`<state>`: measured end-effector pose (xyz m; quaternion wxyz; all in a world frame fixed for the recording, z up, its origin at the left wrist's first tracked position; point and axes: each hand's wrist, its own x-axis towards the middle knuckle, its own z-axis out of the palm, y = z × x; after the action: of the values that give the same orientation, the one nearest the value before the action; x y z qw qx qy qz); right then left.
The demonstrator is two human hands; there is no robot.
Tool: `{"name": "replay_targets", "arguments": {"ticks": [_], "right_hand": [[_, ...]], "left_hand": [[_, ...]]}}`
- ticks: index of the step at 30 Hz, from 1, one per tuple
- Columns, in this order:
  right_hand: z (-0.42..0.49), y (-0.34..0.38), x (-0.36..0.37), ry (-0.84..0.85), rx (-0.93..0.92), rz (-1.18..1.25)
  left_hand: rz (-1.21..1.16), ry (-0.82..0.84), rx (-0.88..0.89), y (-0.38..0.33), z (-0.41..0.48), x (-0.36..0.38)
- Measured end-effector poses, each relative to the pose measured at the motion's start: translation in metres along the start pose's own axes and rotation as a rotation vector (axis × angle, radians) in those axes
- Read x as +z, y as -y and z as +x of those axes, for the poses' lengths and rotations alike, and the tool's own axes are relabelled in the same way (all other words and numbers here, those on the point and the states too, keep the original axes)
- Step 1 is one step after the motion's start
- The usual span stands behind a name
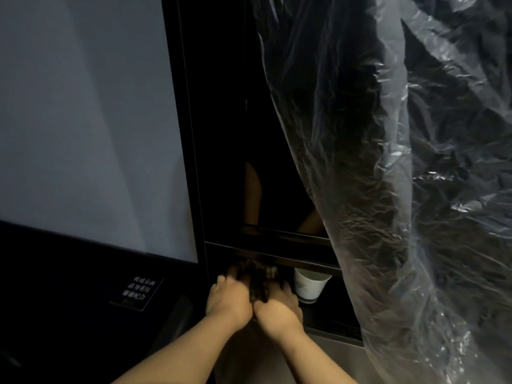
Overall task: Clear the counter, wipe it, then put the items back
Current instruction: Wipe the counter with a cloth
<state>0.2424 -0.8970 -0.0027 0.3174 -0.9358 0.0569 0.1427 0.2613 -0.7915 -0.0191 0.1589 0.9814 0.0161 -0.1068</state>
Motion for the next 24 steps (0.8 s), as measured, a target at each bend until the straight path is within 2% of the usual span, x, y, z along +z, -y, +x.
{"name": "replay_targets", "arguments": {"ticks": [2, 7, 16, 24], "right_hand": [[-0.005, 0.001, -0.001, -0.001, -0.005, -0.051], [-0.026, 0.001, -0.006, -0.124, -0.007, -0.201], [-0.102, 0.020, -0.002, -0.208, -0.024, -0.334], [-0.201, 0.005, 0.024, -0.314, 0.142, -0.309]], "left_hand": [[0.068, -0.021, 0.054, 0.000, -0.005, -0.005], [0.181, -0.064, 0.141, 0.005, -0.027, -0.025], [0.311, -0.147, 0.341, 0.020, -0.102, -0.056], [0.298, -0.151, 0.552, 0.024, -0.173, -0.045]]}}
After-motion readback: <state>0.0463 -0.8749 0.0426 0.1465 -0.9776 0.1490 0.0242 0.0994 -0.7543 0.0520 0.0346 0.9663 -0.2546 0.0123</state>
